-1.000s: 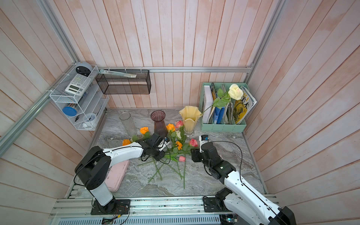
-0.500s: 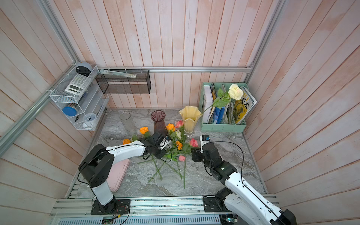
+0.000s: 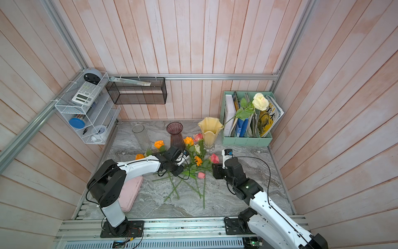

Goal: Arrange the flowers in different vases according to their colors
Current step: Pick up the flower at the center of the board.

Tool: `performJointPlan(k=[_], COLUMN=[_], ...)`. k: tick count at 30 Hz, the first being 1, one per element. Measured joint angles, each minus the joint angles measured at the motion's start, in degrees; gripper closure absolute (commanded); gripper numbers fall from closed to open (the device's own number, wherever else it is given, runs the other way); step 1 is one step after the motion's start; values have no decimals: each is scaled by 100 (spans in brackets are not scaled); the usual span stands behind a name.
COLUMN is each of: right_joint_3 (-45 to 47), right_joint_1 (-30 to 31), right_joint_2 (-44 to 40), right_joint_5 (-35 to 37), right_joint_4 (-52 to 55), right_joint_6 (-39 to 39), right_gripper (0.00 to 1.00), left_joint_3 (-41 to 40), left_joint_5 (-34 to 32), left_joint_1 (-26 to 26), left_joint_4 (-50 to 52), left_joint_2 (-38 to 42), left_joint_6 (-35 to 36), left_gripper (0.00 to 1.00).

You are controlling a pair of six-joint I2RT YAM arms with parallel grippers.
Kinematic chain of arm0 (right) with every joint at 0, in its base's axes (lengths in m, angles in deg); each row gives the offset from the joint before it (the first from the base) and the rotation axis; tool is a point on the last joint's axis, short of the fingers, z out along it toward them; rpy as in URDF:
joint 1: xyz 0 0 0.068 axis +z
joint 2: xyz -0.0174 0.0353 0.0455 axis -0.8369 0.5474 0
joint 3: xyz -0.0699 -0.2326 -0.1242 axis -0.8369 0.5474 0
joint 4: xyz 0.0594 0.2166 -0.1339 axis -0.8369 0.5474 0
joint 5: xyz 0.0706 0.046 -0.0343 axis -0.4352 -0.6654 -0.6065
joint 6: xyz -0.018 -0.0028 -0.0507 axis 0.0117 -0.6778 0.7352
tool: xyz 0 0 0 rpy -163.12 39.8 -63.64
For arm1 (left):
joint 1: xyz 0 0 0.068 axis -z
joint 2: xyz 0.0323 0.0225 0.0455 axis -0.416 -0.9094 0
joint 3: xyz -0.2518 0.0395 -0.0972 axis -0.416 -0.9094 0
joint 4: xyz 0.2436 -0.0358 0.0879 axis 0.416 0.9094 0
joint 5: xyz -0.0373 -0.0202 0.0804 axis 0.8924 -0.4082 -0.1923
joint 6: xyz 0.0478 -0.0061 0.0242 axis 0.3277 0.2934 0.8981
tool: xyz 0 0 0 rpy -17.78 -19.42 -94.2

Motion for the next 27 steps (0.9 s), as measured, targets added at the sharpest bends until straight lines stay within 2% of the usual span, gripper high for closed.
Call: performJointPlan(k=[9, 19, 24, 27], right_joint_3=[4, 4, 4, 4], right_joint_1=[-35, -70, -83, -85], right_joint_2=[-11, -13, -13, -13], right_joint_5=[-2, -4, -22, -28], right_joint_4=[2, 2, 2, 2], right_joint_6=[22, 24, 22, 22], right_gripper=[47, 47, 47, 47], left_joint_3=[-24, -22, -9, 42], left_joint_5=[9, 66, 72, 72], left_joint_1=[0, 37, 52, 55], left_joint_4=[28, 24, 20, 28], left_joint_2=[11, -31, -90, -129], left_joint_6=[9, 87, 94, 149], left_gripper=[57, 70, 71, 78])
